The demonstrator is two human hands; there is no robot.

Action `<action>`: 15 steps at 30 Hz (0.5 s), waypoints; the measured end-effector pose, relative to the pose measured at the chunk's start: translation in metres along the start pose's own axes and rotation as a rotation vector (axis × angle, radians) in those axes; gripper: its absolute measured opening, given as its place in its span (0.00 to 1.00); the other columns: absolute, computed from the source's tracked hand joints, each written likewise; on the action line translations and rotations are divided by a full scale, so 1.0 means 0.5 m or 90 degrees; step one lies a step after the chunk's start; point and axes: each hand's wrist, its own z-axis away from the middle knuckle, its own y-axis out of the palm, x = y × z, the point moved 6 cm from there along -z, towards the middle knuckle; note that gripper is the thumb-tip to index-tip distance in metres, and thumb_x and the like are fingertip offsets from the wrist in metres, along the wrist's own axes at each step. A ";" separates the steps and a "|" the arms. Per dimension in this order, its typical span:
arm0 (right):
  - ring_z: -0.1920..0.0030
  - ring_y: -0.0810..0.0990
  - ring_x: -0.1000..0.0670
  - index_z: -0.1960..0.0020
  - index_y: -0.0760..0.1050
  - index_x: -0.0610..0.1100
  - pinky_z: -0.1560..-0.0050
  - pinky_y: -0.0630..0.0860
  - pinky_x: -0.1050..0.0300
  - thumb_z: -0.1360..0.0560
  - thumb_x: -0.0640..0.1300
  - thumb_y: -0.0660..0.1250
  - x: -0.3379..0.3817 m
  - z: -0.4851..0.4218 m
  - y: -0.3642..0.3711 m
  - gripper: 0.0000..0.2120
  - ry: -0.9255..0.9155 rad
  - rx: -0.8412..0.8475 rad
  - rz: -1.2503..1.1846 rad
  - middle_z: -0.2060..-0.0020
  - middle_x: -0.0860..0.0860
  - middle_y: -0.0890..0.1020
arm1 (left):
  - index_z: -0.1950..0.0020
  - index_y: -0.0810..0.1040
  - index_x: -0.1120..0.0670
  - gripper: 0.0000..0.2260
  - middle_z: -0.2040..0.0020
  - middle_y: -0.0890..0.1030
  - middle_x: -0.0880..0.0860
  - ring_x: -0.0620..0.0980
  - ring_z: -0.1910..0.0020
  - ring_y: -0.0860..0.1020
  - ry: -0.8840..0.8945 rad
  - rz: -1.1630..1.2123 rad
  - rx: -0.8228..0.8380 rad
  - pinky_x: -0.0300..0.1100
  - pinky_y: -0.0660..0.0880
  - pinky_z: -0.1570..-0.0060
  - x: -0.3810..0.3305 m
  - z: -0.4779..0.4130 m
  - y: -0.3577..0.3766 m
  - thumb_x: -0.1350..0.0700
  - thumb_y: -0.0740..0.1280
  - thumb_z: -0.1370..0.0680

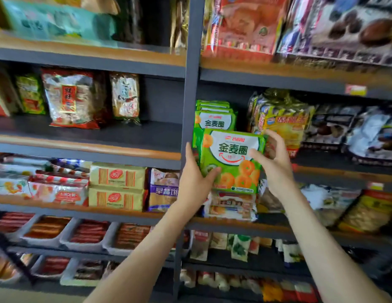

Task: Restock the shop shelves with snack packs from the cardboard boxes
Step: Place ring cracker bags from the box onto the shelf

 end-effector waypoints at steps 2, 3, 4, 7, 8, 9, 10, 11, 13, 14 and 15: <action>0.42 0.78 0.56 0.35 0.71 0.49 0.45 0.78 0.55 0.25 0.40 0.70 -0.012 -0.039 -0.014 0.20 0.028 -0.062 -0.048 0.41 0.55 0.79 | 0.21 0.40 0.52 0.44 0.29 0.70 0.52 0.51 0.34 0.72 0.038 -0.027 -0.052 0.42 0.70 0.41 -0.040 -0.039 0.028 0.56 0.71 0.24; 0.44 0.80 0.53 0.36 0.73 0.46 0.48 0.78 0.54 0.23 0.42 0.68 -0.018 -0.057 -0.017 0.16 0.039 -0.070 -0.052 0.43 0.53 0.81 | 0.21 0.40 0.53 0.44 0.29 0.70 0.53 0.53 0.34 0.72 0.060 -0.042 -0.065 0.42 0.70 0.42 -0.056 -0.060 0.040 0.56 0.70 0.24; 0.46 0.81 0.52 0.37 0.74 0.46 0.53 0.78 0.54 0.22 0.43 0.67 -0.020 -0.073 -0.017 0.14 0.042 -0.074 -0.050 0.45 0.52 0.82 | 0.21 0.40 0.53 0.44 0.29 0.70 0.54 0.54 0.35 0.72 0.069 -0.056 -0.069 0.43 0.71 0.44 -0.064 -0.083 0.049 0.57 0.70 0.24; 0.48 0.81 0.51 0.41 0.75 0.53 0.51 0.78 0.51 0.23 0.45 0.66 -0.020 -0.123 -0.013 0.11 0.016 -0.057 -0.025 0.48 0.56 0.83 | 0.21 0.42 0.53 0.41 0.29 0.70 0.57 0.58 0.36 0.73 0.069 -0.099 -0.038 0.48 0.72 0.44 -0.064 -0.149 0.073 0.59 0.68 0.23; 0.44 0.79 0.53 0.40 0.74 0.58 0.46 0.77 0.50 0.23 0.45 0.66 -0.025 -0.139 -0.007 0.14 0.011 -0.039 -0.016 0.45 0.58 0.81 | 0.21 0.41 0.53 0.40 0.28 0.68 0.58 0.59 0.36 0.72 0.066 -0.106 -0.021 0.49 0.72 0.43 -0.062 -0.168 0.081 0.60 0.67 0.23; 0.40 0.77 0.55 0.37 0.70 0.61 0.42 0.74 0.52 0.23 0.44 0.66 -0.031 -0.153 0.000 0.19 0.013 -0.019 -0.003 0.41 0.60 0.78 | 0.21 0.40 0.54 0.41 0.27 0.66 0.58 0.59 0.35 0.72 0.063 -0.109 -0.010 0.50 0.71 0.42 -0.058 -0.185 0.087 0.61 0.67 0.22; 0.37 0.74 0.56 0.32 0.66 0.62 0.39 0.72 0.54 0.23 0.44 0.66 -0.037 -0.164 0.008 0.24 0.016 -0.002 0.009 0.37 0.60 0.76 | 0.22 0.38 0.54 0.41 0.25 0.64 0.58 0.60 0.35 0.72 0.059 -0.114 -0.004 0.50 0.72 0.41 -0.054 -0.203 0.091 0.62 0.66 0.22; 0.34 0.71 0.56 0.28 0.62 0.61 0.36 0.70 0.54 0.24 0.44 0.66 -0.044 -0.174 0.015 0.28 0.018 0.012 0.027 0.34 0.61 0.73 | 0.22 0.38 0.55 0.41 0.24 0.62 0.58 0.62 0.36 0.73 0.058 -0.118 -0.007 0.52 0.72 0.41 -0.050 -0.219 0.094 0.63 0.66 0.23; 0.31 0.67 0.56 0.26 0.58 0.61 0.31 0.66 0.51 0.25 0.45 0.67 -0.057 -0.196 0.029 0.32 0.008 0.033 0.084 0.30 0.60 0.69 | 0.22 0.37 0.57 0.41 0.23 0.58 0.60 0.64 0.36 0.72 0.060 -0.151 -0.021 0.56 0.72 0.41 -0.043 -0.256 0.097 0.65 0.65 0.23; 0.32 0.66 0.57 0.25 0.57 0.59 0.31 0.64 0.53 0.24 0.44 0.67 -0.060 -0.205 0.038 0.32 0.002 0.049 0.118 0.30 0.59 0.68 | 0.22 0.37 0.58 0.42 0.24 0.58 0.62 0.65 0.35 0.72 0.058 -0.171 -0.027 0.56 0.71 0.40 -0.039 -0.274 0.097 0.66 0.65 0.24; 0.32 0.65 0.59 0.25 0.56 0.57 0.31 0.63 0.55 0.23 0.43 0.67 -0.066 -0.217 0.044 0.32 -0.009 0.059 0.161 0.30 0.59 0.67 | 0.23 0.37 0.58 0.43 0.24 0.57 0.63 0.65 0.34 0.71 0.059 -0.191 -0.031 0.56 0.71 0.39 -0.034 -0.289 0.098 0.67 0.65 0.25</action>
